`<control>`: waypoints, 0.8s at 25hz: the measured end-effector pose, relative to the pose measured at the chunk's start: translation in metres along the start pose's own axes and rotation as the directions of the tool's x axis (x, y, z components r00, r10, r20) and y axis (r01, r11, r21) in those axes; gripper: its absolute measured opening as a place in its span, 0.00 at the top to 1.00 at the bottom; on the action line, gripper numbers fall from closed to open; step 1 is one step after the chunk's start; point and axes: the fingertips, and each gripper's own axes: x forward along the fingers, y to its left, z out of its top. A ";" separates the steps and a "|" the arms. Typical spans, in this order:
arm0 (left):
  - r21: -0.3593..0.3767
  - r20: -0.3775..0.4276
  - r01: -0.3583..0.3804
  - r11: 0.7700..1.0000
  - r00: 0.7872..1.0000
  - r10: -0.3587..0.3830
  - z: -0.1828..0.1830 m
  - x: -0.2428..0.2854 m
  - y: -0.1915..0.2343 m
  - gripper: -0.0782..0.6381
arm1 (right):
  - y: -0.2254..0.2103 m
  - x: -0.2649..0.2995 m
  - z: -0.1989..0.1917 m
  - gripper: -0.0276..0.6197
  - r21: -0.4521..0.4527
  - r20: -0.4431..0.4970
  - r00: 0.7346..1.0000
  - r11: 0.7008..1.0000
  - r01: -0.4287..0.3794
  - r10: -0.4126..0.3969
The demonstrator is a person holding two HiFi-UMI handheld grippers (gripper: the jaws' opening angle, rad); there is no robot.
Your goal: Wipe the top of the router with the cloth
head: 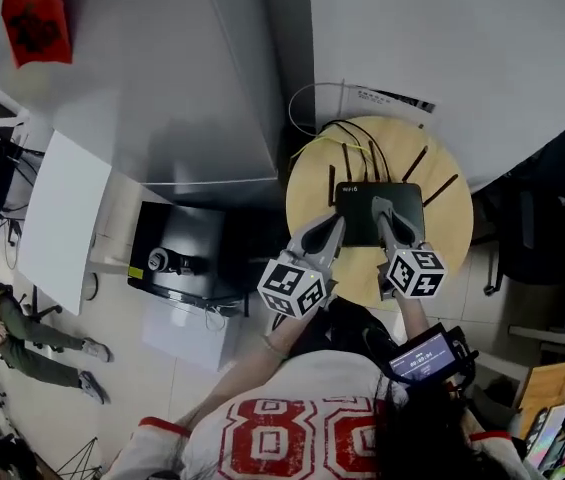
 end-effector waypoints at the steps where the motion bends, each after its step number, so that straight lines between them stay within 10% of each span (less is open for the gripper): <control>1: -0.002 0.003 -0.020 1.000 1.000 0.020 0.001 0.001 0.005 0.90 | -0.001 0.010 -0.001 0.89 -0.011 -0.021 1.000 1.000 -0.017 0.017; 20: 0.006 0.007 -0.248 0.969 0.969 0.248 0.006 -0.012 0.052 0.90 | -0.003 0.142 -0.083 0.89 -0.139 -0.395 0.905 0.964 -0.228 0.157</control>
